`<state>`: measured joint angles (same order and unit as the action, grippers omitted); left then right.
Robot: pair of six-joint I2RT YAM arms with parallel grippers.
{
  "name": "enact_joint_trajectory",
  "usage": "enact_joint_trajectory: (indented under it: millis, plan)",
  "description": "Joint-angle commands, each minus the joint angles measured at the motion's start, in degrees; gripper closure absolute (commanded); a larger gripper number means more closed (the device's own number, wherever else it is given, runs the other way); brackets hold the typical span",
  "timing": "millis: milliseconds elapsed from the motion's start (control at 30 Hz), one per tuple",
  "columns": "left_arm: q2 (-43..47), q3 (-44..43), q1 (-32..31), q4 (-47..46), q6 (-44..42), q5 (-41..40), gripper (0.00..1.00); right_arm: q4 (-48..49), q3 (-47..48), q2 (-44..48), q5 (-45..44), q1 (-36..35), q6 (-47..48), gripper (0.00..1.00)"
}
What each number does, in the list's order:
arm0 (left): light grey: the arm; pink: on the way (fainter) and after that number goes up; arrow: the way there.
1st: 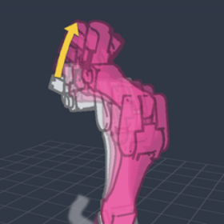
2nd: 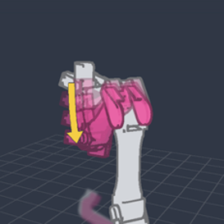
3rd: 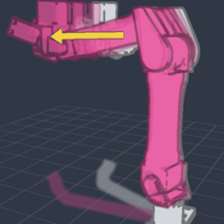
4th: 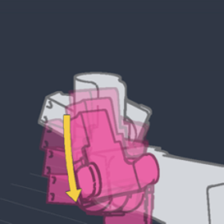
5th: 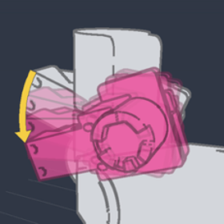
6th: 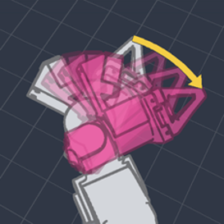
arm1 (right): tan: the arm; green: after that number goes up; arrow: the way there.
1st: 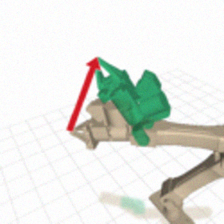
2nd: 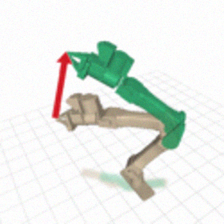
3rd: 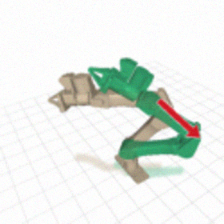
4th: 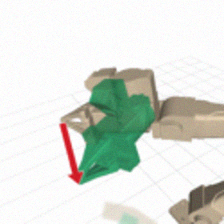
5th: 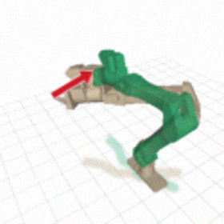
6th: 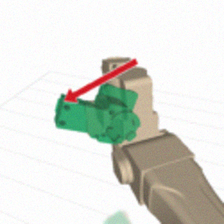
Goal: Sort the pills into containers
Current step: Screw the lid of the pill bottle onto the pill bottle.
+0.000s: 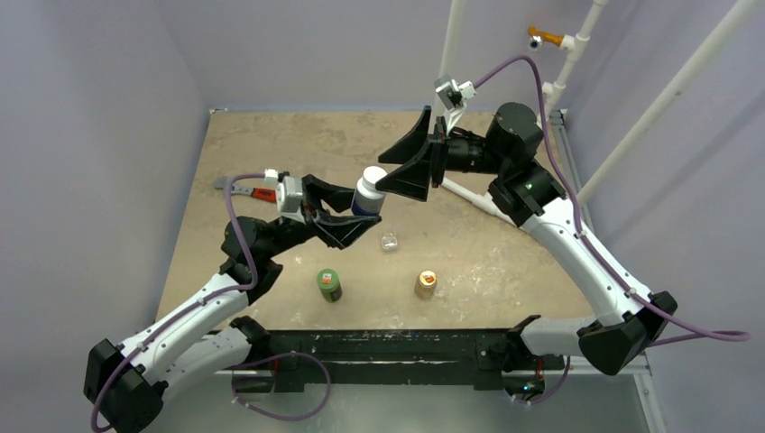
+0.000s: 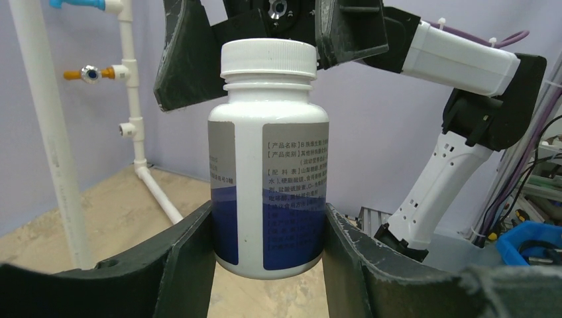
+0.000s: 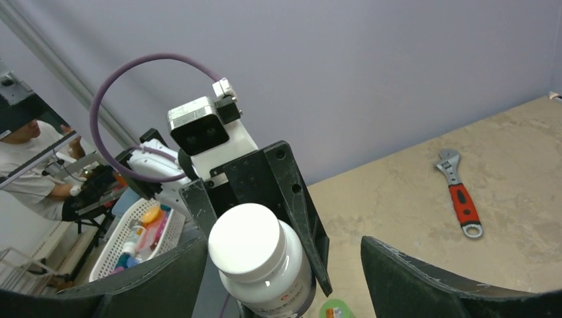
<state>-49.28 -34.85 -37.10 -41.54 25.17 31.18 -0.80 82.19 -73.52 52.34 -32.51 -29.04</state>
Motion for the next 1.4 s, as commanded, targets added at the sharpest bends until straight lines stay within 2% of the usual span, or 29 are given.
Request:
enact_joint_trajectory:
  millis: [0, 100, 500, 900, 1100, 1267, 1367]
  plan:
    - [-1.07, -2.82, 0.86, -6.77, 4.05, 1.84, 1.00, 6.19, -0.71, 1.62, 2.56, -0.19, -1.79, 0.15]
    - [-1.95, -3.32, 0.97, -7.52, 5.11, 2.44, 1.00, 6.87, -1.13, 1.75, 1.30, -0.36, -2.21, 0.20]
    - [-2.96, -3.38, 1.56, -7.99, 6.57, 2.91, 1.00, 8.19, -1.64, 2.59, -1.73, -1.35, -2.65, 0.23]
    - [-4.45, -3.60, 2.47, -9.26, 8.47, 3.53, 1.00, 5.18, -0.68, 2.27, -3.85, -2.64, -0.77, 0.40]
    - [-4.70, -3.57, 2.79, -9.18, 8.44, 3.30, 1.00, 3.74, -0.61, 2.06, -4.73, -2.81, -0.33, 0.54]
    - [-4.90, -4.05, 2.83, -7.88, 7.82, 3.23, 1.00, 2.27, -0.32, 1.80, -6.17, -2.86, -0.14, 0.72]
    - [-4.70, -4.57, 2.92, -5.87, 6.45, 2.10, 1.00, 1.31, -0.51, 1.76, -7.13, -2.99, 0.00, 0.79]
